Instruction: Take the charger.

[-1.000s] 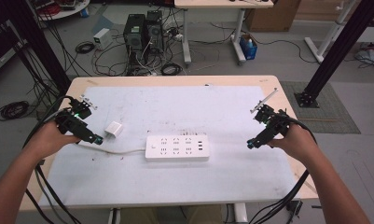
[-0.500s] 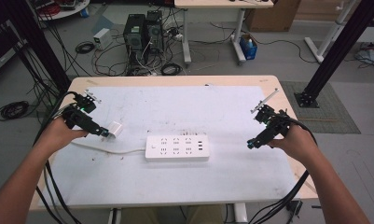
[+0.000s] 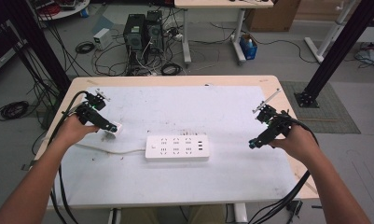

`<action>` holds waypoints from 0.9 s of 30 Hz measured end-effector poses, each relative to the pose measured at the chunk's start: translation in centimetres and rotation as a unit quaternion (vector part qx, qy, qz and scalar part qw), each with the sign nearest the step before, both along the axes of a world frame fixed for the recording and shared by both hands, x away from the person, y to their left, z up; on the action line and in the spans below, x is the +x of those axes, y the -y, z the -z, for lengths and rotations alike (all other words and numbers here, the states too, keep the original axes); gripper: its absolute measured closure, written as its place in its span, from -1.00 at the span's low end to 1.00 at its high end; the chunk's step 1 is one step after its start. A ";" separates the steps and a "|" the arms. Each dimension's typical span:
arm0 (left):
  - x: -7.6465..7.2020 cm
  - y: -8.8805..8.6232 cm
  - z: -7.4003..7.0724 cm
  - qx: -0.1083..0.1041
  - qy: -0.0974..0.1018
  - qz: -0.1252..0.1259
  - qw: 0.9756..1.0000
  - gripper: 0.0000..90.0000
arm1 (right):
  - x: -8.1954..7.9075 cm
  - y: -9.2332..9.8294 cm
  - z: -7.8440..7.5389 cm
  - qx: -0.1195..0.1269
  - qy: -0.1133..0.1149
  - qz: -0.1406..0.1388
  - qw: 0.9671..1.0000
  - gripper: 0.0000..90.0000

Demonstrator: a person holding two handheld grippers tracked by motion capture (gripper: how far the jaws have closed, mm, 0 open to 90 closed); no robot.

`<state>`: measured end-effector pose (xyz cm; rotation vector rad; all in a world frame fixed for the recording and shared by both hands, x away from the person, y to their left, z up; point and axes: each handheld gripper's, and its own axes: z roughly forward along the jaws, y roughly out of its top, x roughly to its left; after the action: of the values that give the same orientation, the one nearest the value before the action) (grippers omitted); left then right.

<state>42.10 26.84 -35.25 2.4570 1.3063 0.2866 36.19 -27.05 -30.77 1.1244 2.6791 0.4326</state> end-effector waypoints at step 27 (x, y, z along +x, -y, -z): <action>2.7 -0.1 6.5 0.001 -0.034 -0.026 0.999 -0.42 | 0.8 -0.8 0.8 -0.020 -0.017 0.003 1.000 -0.97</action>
<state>44.76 26.94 -41.72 2.4579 1.4000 0.2180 36.98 -26.20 -31.57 1.1372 2.7008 0.3614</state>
